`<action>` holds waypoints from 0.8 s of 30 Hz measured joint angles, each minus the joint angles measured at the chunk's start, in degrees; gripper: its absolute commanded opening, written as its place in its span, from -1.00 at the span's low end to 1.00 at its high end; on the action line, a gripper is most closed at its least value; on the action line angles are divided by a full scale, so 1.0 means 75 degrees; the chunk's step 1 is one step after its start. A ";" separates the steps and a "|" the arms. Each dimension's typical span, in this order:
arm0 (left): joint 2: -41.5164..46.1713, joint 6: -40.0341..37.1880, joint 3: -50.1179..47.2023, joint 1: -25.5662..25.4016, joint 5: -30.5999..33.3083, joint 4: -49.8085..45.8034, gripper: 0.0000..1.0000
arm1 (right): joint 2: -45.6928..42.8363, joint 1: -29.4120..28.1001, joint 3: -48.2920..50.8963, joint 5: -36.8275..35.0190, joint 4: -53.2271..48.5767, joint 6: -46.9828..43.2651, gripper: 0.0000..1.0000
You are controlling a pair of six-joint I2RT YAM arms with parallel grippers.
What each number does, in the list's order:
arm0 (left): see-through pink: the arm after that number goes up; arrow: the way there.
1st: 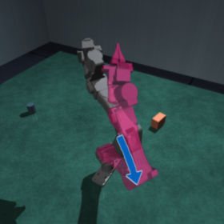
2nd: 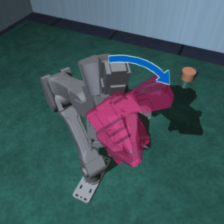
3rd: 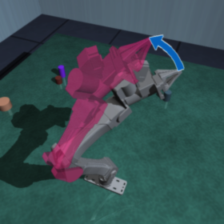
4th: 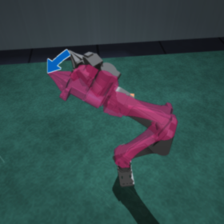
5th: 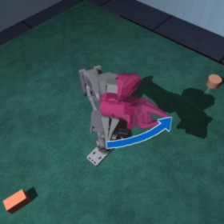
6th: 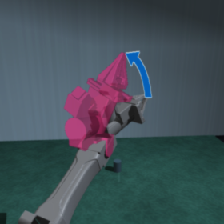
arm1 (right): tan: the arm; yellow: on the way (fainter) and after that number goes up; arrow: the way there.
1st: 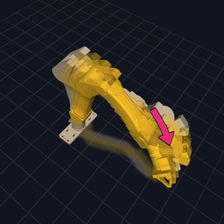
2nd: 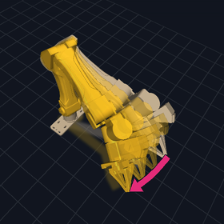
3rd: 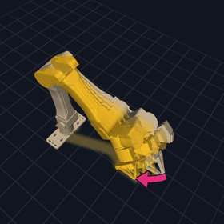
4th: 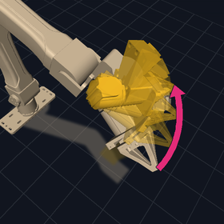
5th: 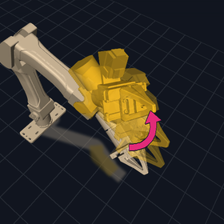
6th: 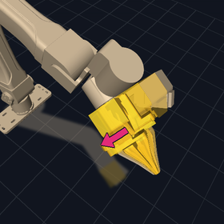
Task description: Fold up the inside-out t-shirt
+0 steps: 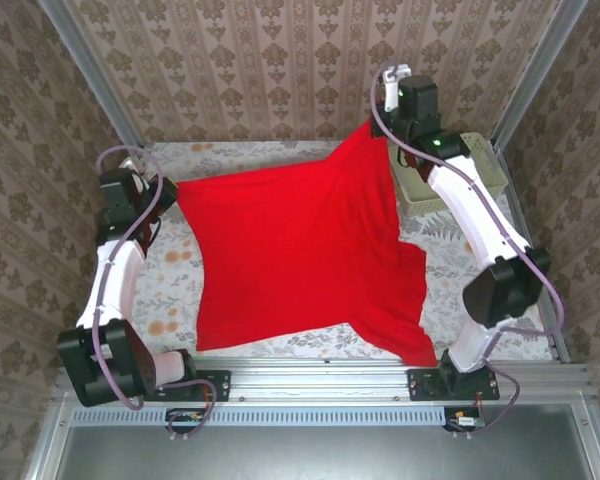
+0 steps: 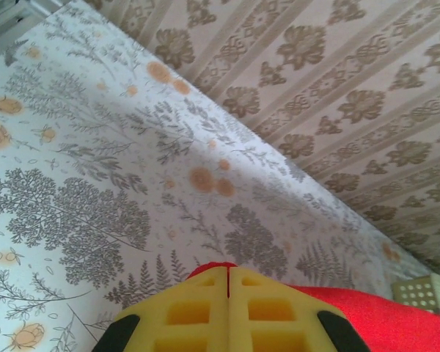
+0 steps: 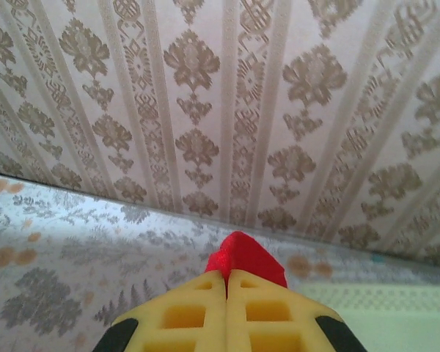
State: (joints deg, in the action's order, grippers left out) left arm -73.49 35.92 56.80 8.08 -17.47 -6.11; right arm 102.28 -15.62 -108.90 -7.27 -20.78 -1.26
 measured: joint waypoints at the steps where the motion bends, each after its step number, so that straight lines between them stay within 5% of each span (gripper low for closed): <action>1: -0.0163 -0.0020 0.0029 0.0003 0.0041 0.0023 -1.00 | 0.0312 0.0000 -0.0376 0.0012 -0.0003 -0.0128 -1.00; 13: -0.1859 -0.0321 0.0775 0.0035 0.0472 0.0315 -1.00 | 0.3879 -0.0096 -0.4992 0.0379 -0.0641 -0.0912 -1.00; 24: -0.3101 -0.0781 0.2142 0.0073 0.0970 -0.0405 -1.00 | 0.5109 -0.0189 -0.5595 0.0347 -0.1064 -0.1008 -1.00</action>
State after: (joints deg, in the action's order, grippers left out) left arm -96.75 30.06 72.86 8.62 -10.20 -9.15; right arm 140.59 -17.04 -150.87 -4.67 -28.75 -8.82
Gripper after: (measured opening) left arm 0.052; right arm 0.068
